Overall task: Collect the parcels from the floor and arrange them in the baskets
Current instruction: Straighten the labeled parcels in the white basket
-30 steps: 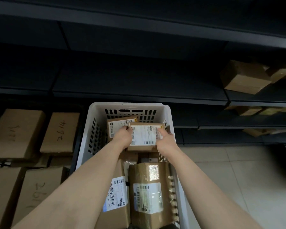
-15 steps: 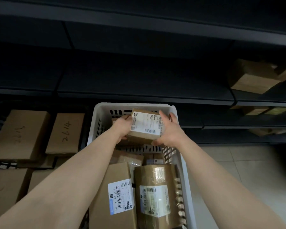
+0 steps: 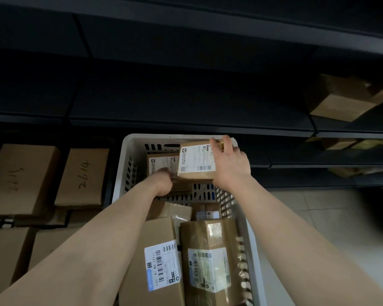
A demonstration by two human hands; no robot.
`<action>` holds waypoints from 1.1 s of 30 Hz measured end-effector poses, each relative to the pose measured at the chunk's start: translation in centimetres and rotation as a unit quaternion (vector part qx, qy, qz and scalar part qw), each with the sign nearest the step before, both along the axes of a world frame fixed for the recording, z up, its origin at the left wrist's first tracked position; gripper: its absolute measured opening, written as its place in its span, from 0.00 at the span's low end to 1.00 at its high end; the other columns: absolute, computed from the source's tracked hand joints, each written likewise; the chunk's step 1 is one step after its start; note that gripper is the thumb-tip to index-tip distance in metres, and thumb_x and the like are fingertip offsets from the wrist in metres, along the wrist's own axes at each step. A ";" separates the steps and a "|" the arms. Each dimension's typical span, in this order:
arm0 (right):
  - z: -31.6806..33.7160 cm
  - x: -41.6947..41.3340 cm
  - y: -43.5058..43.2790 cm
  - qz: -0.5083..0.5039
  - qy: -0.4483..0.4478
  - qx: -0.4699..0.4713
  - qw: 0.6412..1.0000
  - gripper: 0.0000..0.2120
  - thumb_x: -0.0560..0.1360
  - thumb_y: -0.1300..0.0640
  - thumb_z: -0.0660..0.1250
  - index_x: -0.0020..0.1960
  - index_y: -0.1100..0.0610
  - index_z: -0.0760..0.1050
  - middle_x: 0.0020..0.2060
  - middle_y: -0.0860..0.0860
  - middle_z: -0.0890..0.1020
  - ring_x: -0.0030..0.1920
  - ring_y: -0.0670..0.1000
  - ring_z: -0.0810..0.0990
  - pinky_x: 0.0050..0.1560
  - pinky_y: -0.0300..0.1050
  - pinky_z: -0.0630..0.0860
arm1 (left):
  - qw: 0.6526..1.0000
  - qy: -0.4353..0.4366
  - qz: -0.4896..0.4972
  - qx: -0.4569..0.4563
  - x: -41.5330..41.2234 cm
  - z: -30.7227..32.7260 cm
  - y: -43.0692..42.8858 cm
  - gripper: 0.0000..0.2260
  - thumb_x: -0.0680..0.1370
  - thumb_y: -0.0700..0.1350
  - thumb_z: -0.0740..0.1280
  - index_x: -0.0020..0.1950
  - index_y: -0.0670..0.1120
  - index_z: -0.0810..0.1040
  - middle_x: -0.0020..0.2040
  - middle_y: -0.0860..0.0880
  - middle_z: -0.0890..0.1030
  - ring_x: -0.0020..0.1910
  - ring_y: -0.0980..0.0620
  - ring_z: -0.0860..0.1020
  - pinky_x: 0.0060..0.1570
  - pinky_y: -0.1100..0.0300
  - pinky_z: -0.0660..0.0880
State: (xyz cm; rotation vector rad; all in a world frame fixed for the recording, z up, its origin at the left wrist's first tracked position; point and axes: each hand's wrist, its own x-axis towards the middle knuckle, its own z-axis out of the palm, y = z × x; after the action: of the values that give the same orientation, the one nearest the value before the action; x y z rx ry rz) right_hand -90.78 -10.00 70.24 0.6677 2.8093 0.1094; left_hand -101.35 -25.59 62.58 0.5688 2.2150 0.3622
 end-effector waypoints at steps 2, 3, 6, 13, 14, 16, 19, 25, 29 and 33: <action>-0.4 -0.2 -0.1 -0.004 0.001 -0.012 1.000 0.53 0.64 0.49 0.78 0.77 0.52 0.47 0.73 0.59 0.52 0.63 0.60 0.71 0.57 0.51 0.74 | 1.000 0.018 0.008 -0.001 -0.1 -0.3 -0.5 0.17 0.79 0.41 0.60 0.69 0.47 0.70 0.62 0.44 0.76 0.56 0.47 0.76 0.58 0.53 0.74; -0.6 -0.2 -0.2 -0.018 -0.003 -0.035 0.999 0.53 0.64 0.49 0.78 0.77 0.51 0.46 0.73 0.58 0.52 0.63 0.60 0.71 0.55 0.51 0.75 | 0.999 0.029 0.011 -0.005 -0.2 -0.4 -0.7 0.18 0.79 0.40 0.60 0.69 0.47 0.69 0.62 0.44 0.76 0.55 0.47 0.76 0.57 0.53 0.75; -1.5 -0.2 -1.1 -0.062 -0.026 -0.125 0.990 0.56 0.65 0.47 0.77 0.78 0.48 0.42 0.75 0.57 0.49 0.67 0.60 0.69 0.57 0.52 0.76 | 0.999 0.045 0.012 -0.027 -0.8 -0.6 -1.8 0.22 0.80 0.38 0.58 0.75 0.45 0.63 0.70 0.42 0.70 0.62 0.45 0.74 0.63 0.54 0.72; -1.6 -1.3 -1.7 -0.053 -0.002 -0.093 0.994 0.56 0.65 0.52 0.77 0.78 0.45 0.40 0.76 0.57 0.47 0.62 0.60 0.73 0.54 0.52 0.78 | 0.998 0.031 -0.003 -0.057 -2.3 -0.6 -3.6 0.19 0.80 0.38 0.57 0.72 0.43 0.67 0.66 0.41 0.73 0.60 0.44 0.74 0.58 0.56 0.71; -0.8 -1.5 -1.1 -0.033 0.009 -0.044 0.998 0.55 0.65 0.53 0.77 0.78 0.47 0.41 0.75 0.58 0.48 0.62 0.61 0.73 0.56 0.53 0.77 | 0.997 0.031 -0.002 -0.066 -2.3 -0.5 -3.5 0.18 0.80 0.38 0.57 0.70 0.41 0.67 0.63 0.41 0.74 0.58 0.44 0.75 0.56 0.57 0.72; 0.5 -1.4 -0.1 0.016 0.007 0.038 0.999 0.52 0.66 0.53 0.76 0.78 0.51 0.44 0.74 0.59 0.50 0.65 0.63 0.70 0.64 0.55 0.70 | 0.995 0.031 0.002 -0.091 -2.3 -0.2 -3.5 0.17 0.80 0.38 0.56 0.69 0.39 0.67 0.61 0.40 0.75 0.54 0.45 0.76 0.52 0.57 0.72; 1.1 -1.5 -0.3 0.049 -0.039 0.083 0.995 0.51 0.67 0.50 0.76 0.78 0.54 0.46 0.75 0.60 0.51 0.69 0.63 0.66 0.70 0.55 0.64 | 0.994 0.033 0.005 -0.108 -2.5 -0.2 -3.6 0.17 0.80 0.37 0.57 0.69 0.39 0.67 0.60 0.39 0.75 0.50 0.47 0.74 0.51 0.58 0.71; -1.5 -1.8 -1.9 -0.014 -0.098 -0.008 0.995 0.49 0.69 0.61 0.73 0.79 0.55 0.46 0.77 0.60 0.48 0.72 0.64 0.63 0.70 0.54 0.67 | 0.998 0.048 -0.009 -0.048 -2.6 -0.4 -3.4 0.17 0.80 0.38 0.56 0.69 0.40 0.69 0.65 0.41 0.73 0.61 0.44 0.74 0.62 0.55 0.71; -3.5 -1.1 -1.2 -0.050 -0.095 -0.051 0.993 0.49 0.70 0.65 0.71 0.79 0.54 0.41 0.78 0.60 0.43 0.71 0.64 0.65 0.62 0.52 0.74 | 0.998 0.054 -0.008 -0.028 -2.7 -0.5 -3.2 0.16 0.80 0.37 0.56 0.67 0.40 0.71 0.65 0.41 0.74 0.61 0.44 0.74 0.63 0.55 0.71; -5.2 -1.0 -0.8 -0.061 -0.103 -0.054 0.991 0.49 0.71 0.66 0.69 0.79 0.55 0.40 0.78 0.60 0.41 0.73 0.66 0.62 0.63 0.52 0.74 | 0.999 0.028 0.003 -0.038 -2.6 -1.2 -3.2 0.21 0.80 0.37 0.55 0.74 0.41 0.64 0.72 0.41 0.67 0.68 0.43 0.69 0.66 0.58 0.66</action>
State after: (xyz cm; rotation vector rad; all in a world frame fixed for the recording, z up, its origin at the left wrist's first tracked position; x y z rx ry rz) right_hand -91.78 -10.81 64.99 0.7557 2.5512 0.0027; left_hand -103.99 -28.82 61.38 0.5370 2.2752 0.2673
